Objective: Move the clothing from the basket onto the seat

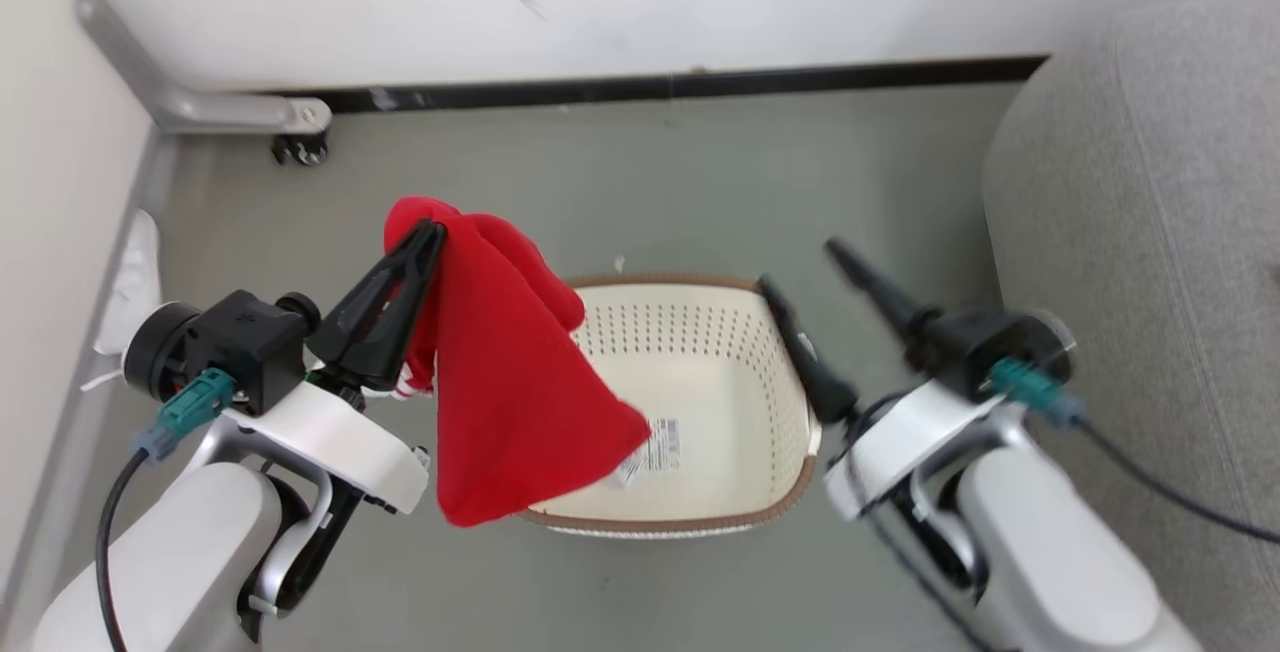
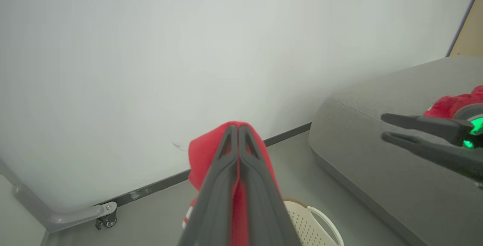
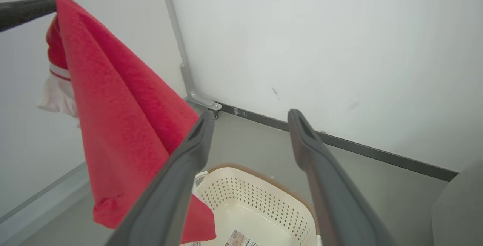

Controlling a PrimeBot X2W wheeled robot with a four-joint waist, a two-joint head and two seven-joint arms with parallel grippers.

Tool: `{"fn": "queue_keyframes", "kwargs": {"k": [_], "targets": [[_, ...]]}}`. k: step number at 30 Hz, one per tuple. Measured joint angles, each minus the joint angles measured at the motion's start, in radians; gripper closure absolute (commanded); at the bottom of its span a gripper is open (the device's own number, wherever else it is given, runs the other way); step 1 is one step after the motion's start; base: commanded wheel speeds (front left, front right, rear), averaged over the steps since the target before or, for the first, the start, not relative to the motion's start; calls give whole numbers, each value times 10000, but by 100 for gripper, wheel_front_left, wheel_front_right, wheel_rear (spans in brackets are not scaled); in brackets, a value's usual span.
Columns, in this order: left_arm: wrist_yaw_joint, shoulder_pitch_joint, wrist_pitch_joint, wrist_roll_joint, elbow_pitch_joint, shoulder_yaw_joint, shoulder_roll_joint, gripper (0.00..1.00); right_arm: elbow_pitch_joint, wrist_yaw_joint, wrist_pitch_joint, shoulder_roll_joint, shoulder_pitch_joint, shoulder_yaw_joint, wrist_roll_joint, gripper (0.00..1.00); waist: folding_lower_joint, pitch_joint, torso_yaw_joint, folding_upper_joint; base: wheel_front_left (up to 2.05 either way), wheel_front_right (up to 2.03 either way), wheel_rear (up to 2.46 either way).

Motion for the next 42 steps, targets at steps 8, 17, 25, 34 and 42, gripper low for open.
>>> {"fn": "queue_keyframes", "kwargs": {"k": [8,17,25,34,42], "targets": [[119,0,552,4,-299,-322,-50,100,272,0,0,-2,154,2311,779,0,0,-952,380,0,0,0,0],[123,0,1047,6,-773,-849,-364,100,631,0,0,-23,150,3820,1453,0,0,-1668,779,0,0,0,0],[222,5,1442,19,-1152,-1225,-541,100,963,0,0,-69,89,4207,1482,0,0,-2170,1144,0,0,0,0],[336,201,1778,13,-1360,-1390,-646,100,984,0,0,-470,52,4117,1678,0,0,-2663,1447,0,0,0,0],[286,202,2025,-155,-1822,-1676,-861,100,1026,0,0,-711,52,4084,1850,0,0,-3026,1540,0,0,0,0]]}}
